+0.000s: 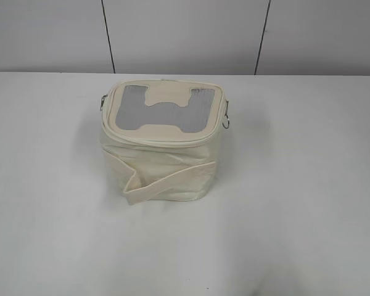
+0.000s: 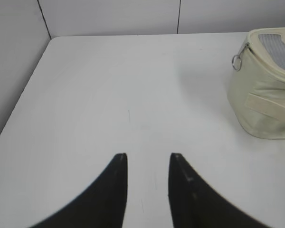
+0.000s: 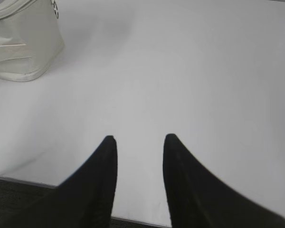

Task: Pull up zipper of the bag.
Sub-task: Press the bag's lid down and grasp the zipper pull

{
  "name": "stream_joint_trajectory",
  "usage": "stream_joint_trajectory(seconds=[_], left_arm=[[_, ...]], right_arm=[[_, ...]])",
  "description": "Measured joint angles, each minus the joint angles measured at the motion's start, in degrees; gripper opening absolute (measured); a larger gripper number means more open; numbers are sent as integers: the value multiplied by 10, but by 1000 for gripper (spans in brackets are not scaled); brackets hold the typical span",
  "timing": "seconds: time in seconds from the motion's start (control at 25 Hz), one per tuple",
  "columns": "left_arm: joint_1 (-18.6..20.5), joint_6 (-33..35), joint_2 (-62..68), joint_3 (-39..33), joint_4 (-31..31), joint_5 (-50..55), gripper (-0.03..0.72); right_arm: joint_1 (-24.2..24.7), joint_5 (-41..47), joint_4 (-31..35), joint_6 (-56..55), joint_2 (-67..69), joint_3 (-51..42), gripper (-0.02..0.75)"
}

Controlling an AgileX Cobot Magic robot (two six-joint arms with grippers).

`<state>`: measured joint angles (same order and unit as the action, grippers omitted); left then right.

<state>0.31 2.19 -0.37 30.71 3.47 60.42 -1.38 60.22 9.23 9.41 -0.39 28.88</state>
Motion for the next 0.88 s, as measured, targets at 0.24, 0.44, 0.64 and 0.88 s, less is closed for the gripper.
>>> stream_joint_trajectory(seconds=[0.24,0.44,0.64,0.88], left_arm=[[0,0,0,0,0,0,228],[0,0,0,0,0,0,228],[0,0,0,0,0,0,228],[0,0,0,0,0,0,228]], right_arm=[[0,0,0,0,0,0,272],[0,0,0,0,0,0,272],[0,0,7,0,0,0,272],[0,-8,96,23,19,1,272]])
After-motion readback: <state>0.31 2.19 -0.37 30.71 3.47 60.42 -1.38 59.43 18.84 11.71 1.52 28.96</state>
